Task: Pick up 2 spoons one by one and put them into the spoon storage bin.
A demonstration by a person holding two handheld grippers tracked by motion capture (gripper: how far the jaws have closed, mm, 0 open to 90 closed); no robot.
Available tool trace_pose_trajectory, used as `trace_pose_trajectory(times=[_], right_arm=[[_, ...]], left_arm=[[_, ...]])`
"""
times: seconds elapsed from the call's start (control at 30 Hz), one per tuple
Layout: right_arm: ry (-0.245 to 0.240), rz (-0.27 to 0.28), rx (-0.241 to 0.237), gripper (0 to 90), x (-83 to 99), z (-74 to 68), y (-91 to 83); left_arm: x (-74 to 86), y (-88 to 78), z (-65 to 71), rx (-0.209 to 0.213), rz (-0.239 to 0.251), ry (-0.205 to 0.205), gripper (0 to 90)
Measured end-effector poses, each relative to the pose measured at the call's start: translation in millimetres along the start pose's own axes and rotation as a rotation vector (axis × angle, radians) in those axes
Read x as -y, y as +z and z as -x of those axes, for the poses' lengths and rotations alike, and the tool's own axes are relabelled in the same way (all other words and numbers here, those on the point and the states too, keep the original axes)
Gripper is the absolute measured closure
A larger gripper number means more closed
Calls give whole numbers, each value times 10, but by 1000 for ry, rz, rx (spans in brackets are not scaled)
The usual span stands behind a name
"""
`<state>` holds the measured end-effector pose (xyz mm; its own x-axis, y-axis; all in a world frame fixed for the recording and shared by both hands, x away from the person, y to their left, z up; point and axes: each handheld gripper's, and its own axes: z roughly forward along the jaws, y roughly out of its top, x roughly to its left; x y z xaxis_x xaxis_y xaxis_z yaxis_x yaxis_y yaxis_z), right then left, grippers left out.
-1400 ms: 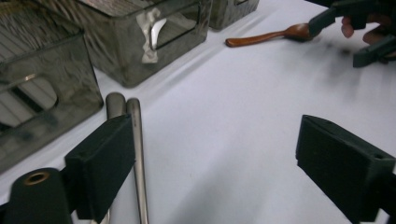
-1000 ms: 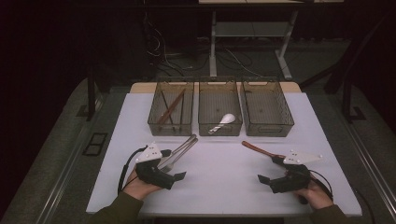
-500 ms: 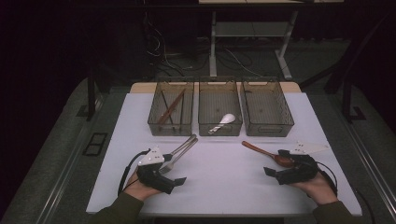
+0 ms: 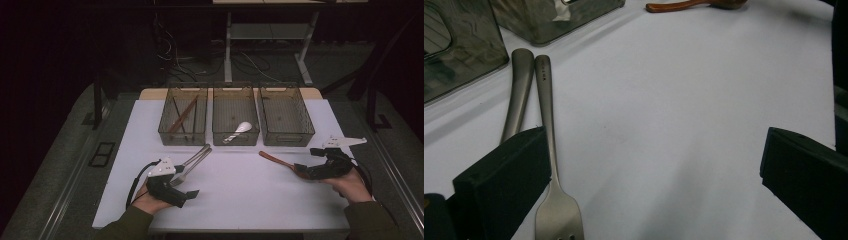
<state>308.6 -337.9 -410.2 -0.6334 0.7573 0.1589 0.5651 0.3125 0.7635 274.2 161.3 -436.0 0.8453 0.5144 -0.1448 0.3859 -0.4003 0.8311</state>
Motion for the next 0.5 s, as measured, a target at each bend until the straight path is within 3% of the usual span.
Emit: trace_pose_trajectory(times=[0.2,0.5], right_arm=[[34,-19,-1,62,-1,130,-16],[28,-39,18,103,78,180,-14]], left_arm=[[-1,-4,-1,13,-4,-8,6],[-14,-29,7,8,-2,-9,20]])
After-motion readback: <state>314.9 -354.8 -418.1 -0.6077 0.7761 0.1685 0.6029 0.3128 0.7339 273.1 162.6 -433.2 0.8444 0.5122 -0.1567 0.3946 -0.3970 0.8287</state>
